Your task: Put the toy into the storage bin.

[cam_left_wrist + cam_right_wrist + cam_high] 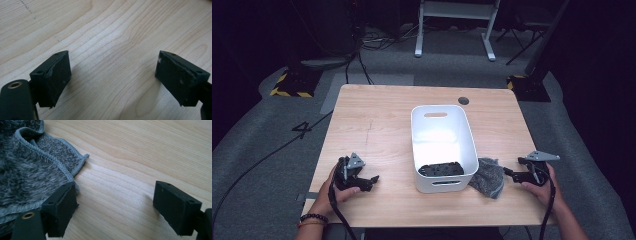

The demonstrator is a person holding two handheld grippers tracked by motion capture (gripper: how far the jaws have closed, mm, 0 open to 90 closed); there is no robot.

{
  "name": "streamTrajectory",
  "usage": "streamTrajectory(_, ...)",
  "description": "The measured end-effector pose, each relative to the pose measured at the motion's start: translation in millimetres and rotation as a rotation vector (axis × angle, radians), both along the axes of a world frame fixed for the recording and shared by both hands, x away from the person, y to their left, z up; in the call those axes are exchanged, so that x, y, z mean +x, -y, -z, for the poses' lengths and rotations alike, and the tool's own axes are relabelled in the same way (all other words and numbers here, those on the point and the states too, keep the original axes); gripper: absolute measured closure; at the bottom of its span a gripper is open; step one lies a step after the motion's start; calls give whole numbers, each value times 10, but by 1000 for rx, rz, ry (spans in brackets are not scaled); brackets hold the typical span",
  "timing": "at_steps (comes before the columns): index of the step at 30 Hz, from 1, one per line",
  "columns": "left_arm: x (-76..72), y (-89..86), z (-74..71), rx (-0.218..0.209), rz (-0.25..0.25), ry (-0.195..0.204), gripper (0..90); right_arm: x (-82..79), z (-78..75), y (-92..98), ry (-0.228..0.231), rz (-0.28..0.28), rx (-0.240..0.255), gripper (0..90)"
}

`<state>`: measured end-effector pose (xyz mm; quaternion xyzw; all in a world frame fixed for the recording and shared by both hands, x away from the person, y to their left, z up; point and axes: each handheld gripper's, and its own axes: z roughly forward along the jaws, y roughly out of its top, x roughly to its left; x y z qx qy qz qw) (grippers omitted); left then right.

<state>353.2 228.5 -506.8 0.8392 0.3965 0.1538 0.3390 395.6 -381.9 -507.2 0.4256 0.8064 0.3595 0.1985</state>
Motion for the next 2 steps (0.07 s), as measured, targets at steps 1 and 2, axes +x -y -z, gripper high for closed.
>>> streamTrajectory(1, 0, 1, 0, -1, 0, -1, 134, 0, 0, 0, 0, 0, 0, 192)
streamTrajectory(2, 0, 1, 0, -1, 0, 0, 134, 0, 0, 0, 0, 0, 0, 192)
